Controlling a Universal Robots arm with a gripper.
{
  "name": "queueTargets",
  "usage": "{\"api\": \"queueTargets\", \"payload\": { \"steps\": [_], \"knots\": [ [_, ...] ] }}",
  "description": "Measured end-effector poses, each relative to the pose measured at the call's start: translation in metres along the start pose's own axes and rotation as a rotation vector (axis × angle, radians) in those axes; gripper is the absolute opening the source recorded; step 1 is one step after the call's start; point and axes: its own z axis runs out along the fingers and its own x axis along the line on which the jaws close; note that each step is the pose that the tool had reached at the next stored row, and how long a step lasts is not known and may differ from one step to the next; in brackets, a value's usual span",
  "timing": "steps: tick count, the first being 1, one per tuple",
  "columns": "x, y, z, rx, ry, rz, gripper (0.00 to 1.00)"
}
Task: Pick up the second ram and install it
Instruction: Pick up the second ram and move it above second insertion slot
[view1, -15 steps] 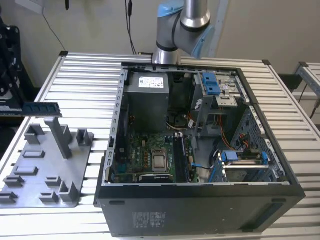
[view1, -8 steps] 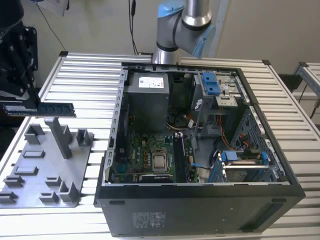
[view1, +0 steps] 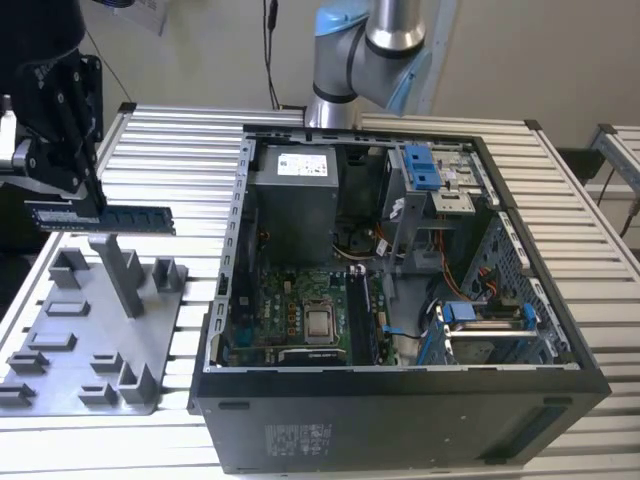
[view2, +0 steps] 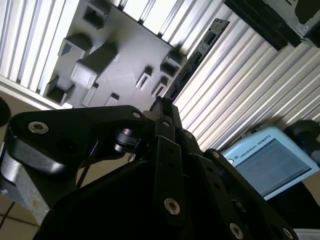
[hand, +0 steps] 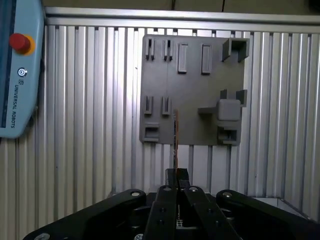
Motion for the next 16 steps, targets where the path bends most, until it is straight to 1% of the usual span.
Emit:
{"api": "queueTargets", "payload": {
  "steps": [4, 7, 11, 16],
  "knots": [
    [0.0001, -0.0133, -0.0009, -0.0068, 0.0007, 0.000, 0.12],
    [0.0002, -0.0226, -0.0015, -0.0077, 0.0008, 0.000, 0.12],
    [0.0002, -0.0283, -0.0014, -0.0077, 0.0007, 0.000, 0.12],
    [0.0003, -0.0313, 0.0014, -0.0076, 0.0005, 0.002, 0.12]
  ]
}}
